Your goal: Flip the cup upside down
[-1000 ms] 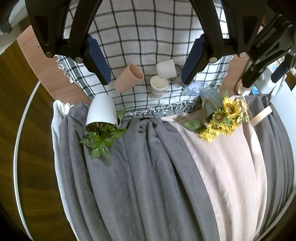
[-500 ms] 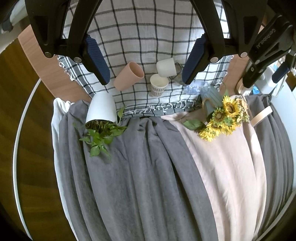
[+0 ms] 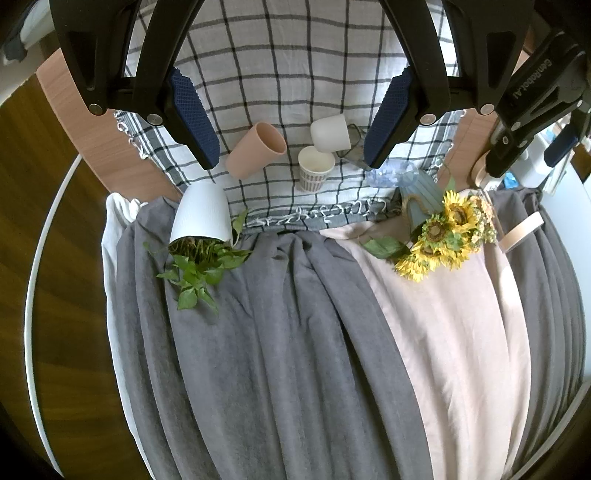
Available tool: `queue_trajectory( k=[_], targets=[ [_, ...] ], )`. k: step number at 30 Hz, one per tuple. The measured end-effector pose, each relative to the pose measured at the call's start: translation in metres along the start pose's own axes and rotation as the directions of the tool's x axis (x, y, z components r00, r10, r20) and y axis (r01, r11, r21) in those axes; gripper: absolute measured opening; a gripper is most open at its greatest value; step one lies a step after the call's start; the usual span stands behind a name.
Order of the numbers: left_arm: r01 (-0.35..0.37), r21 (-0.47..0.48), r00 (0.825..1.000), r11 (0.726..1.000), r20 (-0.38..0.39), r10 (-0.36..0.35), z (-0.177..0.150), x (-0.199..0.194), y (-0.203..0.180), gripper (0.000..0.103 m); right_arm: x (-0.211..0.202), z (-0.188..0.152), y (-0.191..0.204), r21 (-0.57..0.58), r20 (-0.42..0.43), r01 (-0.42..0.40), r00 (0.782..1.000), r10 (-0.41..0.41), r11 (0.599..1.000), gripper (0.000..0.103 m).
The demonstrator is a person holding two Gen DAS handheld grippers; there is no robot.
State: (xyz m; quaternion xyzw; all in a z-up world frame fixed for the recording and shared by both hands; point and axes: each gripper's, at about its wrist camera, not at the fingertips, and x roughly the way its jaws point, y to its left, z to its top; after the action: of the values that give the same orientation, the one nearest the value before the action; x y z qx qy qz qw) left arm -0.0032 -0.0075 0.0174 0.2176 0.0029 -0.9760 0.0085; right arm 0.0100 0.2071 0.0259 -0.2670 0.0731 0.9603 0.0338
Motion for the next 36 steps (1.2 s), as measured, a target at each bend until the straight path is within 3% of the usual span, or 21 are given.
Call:
queue_trajectory(
  k=[23,36],
  targets=[
    [0.011,-0.003,1.000,1.000,-0.016,-0.011,-0.001,0.001,-0.007,0.103,0.002,-0.002,0.001,0.000,-0.001,0.005,1.000,-0.005,1.000,0.080],
    [0.025,0.005,0.999,1.000,-0.045,-0.025,0.002,0.020,-0.006,0.103,0.013,-0.002,0.000,0.005,-0.018,0.010,1.000,-0.010,1.000,0.080]
  ],
)
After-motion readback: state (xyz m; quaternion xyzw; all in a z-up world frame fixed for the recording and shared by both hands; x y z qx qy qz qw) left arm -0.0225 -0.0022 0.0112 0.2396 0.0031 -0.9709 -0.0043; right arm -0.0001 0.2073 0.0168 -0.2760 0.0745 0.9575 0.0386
